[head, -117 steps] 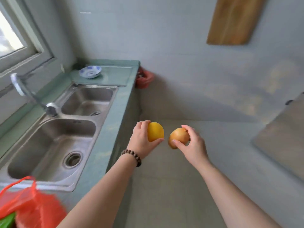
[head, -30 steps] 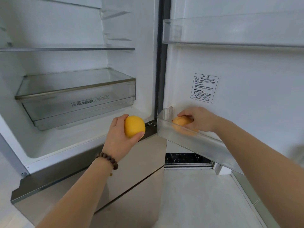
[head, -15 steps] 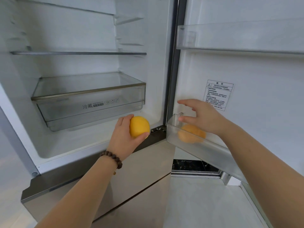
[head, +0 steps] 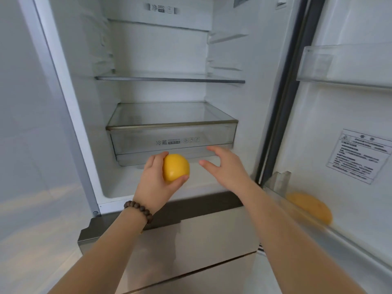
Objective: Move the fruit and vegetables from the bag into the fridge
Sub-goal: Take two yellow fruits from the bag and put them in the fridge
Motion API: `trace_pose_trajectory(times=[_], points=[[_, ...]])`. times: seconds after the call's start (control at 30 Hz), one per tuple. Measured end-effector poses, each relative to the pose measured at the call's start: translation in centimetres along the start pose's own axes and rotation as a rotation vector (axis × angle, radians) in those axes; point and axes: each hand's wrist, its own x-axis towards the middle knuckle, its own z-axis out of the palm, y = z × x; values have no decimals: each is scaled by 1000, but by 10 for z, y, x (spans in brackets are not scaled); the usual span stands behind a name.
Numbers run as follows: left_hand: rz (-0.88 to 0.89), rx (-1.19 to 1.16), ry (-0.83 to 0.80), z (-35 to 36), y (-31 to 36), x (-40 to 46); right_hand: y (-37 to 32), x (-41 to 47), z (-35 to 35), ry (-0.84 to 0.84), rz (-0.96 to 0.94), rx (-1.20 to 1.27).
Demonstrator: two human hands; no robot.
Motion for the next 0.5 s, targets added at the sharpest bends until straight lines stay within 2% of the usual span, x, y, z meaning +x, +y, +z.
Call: trace_pose_trajectory(times=[0.13,0.23,0.3,0.4,0.5], points=[[-7,26,57,-13,-16,12,9,33,35,39,336,312],[-3,43,62,-20,-30,25,25,63,52,96,679,773],[9,42,65,-22,-39,34,34,83,59,128,822,1071],[26,15,65,-23,-52,45,44,110,70,165,895,1327],[11,-44,82,-22,-63,55,48,127,79,207,899,1440]])
